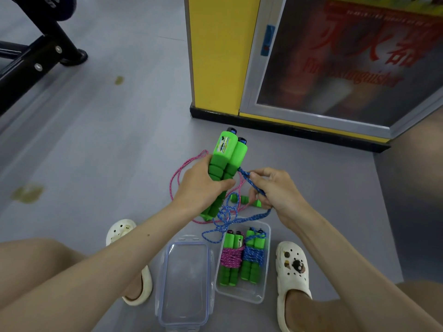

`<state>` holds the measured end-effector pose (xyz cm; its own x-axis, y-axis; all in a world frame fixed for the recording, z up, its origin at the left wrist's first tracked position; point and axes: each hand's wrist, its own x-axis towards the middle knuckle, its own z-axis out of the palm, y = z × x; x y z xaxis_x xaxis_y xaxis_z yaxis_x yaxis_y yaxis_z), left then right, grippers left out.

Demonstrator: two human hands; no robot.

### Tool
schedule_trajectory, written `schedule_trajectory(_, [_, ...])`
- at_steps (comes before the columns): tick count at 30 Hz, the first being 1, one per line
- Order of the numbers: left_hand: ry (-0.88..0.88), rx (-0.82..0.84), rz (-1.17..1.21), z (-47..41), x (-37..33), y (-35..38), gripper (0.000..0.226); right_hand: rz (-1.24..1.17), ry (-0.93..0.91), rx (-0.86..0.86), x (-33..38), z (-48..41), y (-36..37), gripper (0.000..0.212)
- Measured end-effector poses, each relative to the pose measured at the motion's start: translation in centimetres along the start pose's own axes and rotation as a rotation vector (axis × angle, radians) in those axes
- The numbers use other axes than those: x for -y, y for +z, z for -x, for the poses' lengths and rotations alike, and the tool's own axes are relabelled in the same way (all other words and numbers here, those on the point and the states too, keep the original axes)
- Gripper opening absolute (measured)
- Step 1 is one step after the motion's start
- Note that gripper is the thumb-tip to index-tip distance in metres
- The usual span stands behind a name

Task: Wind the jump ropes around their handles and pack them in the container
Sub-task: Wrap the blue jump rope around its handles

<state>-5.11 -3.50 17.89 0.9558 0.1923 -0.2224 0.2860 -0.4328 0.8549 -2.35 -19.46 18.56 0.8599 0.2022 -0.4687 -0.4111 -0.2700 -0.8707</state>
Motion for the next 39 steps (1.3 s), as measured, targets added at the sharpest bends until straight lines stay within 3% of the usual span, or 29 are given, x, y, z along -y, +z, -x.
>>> schedule_trajectory(6, [0.122,-0.079,-0.381,0.3,0.2,0.5,0.032,-0.016,0.046,0.030,0.0,0.3,0.3,0.023])
schedule_trajectory(10, [0.303,-0.149,-0.728,0.5,0.9,0.8,0.034,-0.123,0.098,0.082,0.0,0.4,0.4,0.026])
schedule_trajectory(16, [0.296,-0.152,-0.759,0.6,1.0,1.3,0.030,0.118,0.055,0.173,0.5,1.0,1.3,0.025])
schedule_trajectory(23, [0.303,-0.166,-0.768,0.8,1.1,1.3,0.033,0.203,0.051,0.116,0.5,0.3,1.3,0.035])
schedule_trajectory(27, [0.340,-0.216,-0.867,0.9,1.2,1.6,0.053,0.156,0.059,0.165,0.6,0.5,2.1,0.055])
schedule_trajectory(30, [0.410,-0.208,-0.957,1.4,1.2,2.0,0.069,0.114,0.055,0.103,0.6,0.7,2.3,0.057])
schedule_trajectory(35, [0.429,-0.203,-0.865,1.6,1.2,2.5,0.070,-0.014,0.007,-0.055,0.1,0.5,2.3,0.055])
schedule_trajectory(39, [0.278,-0.038,-0.262,0.9,1.2,2.6,0.072,-0.067,-0.045,-0.123,0.3,0.1,2.1,0.052])
